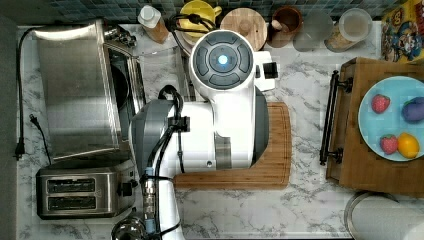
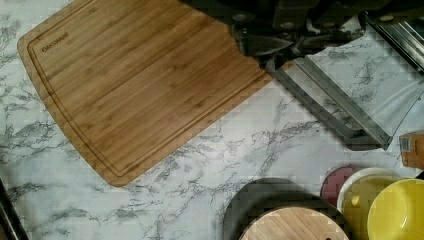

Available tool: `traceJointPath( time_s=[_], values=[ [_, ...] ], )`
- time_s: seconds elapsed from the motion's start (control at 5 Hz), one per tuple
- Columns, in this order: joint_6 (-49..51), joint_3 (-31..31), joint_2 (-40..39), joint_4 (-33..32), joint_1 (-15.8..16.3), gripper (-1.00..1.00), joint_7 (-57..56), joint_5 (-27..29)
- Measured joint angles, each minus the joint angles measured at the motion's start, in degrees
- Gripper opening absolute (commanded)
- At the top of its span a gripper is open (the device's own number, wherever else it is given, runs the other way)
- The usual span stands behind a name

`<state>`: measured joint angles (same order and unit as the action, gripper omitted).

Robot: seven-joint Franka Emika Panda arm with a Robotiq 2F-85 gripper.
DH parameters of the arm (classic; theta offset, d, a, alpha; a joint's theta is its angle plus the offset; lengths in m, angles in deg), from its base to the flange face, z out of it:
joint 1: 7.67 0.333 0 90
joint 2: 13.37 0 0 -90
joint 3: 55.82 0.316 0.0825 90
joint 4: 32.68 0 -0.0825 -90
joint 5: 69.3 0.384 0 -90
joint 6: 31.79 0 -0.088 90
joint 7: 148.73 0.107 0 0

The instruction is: Close the oven.

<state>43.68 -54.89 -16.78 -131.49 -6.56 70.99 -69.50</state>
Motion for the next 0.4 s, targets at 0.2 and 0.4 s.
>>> traceJointPath(
  time_s=[0.2,0.4],
  values=[
    [0.11,0.00,-0.06,0.00,-0.01,-1.00,0.00,0.00],
    [-0.69,0.13,-0.40,0.00,-0.03,-1.00,-0.01,0.00]
  ],
)
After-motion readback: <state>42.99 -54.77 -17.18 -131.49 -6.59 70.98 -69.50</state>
